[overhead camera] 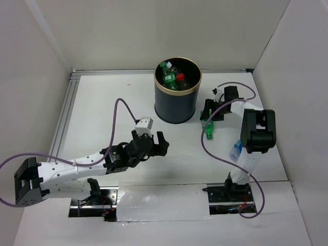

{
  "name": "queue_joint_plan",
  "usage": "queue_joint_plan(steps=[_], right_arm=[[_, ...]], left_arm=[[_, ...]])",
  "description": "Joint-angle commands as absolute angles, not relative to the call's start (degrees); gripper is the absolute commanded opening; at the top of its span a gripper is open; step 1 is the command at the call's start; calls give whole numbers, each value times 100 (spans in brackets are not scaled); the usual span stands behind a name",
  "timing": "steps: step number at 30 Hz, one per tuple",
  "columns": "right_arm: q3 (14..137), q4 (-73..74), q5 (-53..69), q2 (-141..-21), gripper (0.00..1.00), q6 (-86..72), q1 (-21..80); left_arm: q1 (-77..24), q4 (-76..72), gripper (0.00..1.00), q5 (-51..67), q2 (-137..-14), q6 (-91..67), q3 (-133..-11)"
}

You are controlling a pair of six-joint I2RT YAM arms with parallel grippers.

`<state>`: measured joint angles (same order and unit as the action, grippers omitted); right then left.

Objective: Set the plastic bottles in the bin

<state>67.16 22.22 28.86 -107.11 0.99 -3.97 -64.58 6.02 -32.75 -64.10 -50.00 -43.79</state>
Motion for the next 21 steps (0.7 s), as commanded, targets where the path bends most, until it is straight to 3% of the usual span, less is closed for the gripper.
queue_joint_plan(steps=[1,2,3,5,8,11,15,16,18,21], right_arm=[[6750,2013,2698,-10731,68,122,-483],[6837,2143,2785,-10627,54,201,-553],[6899,2379,2908,-10408,47,446,-615],[7267,2932,3242,-9970,31,850,-773],[8180,3627,4198,-9555,26,1773,-1097],[9489,4323,5306,-9194,22,2346,-1327],[10528,3161,5959,-9087,21,1725,-951],[10686,2894,6046,-9166,21,1523,-775],[11194,2454,5864,-9412,23,1082,-163],[11993,2268,5416,-10202,28,1011,420]], left_arm=[[-6635,537,96,-3551,-6284,-4984,-4351],[-6688,475,94,-3551,-6284,-4922,-4351],[-6741,475,91,-3420,-6345,-4844,-4351],[-6741,255,77,-3244,-6407,-4633,-4351],[-6794,45,55,-2936,-6459,-4465,-4298],[-6794,-97,47,-2733,-6530,-4342,-4298],[-6847,-202,51,-2453,-6653,-4228,-4367],[-6847,-202,55,-2400,-6740,-4149,-4368],[-6847,-202,73,-2329,-6828,-3982,-4534],[-6908,-149,84,-2329,-7004,-3658,-4807]])
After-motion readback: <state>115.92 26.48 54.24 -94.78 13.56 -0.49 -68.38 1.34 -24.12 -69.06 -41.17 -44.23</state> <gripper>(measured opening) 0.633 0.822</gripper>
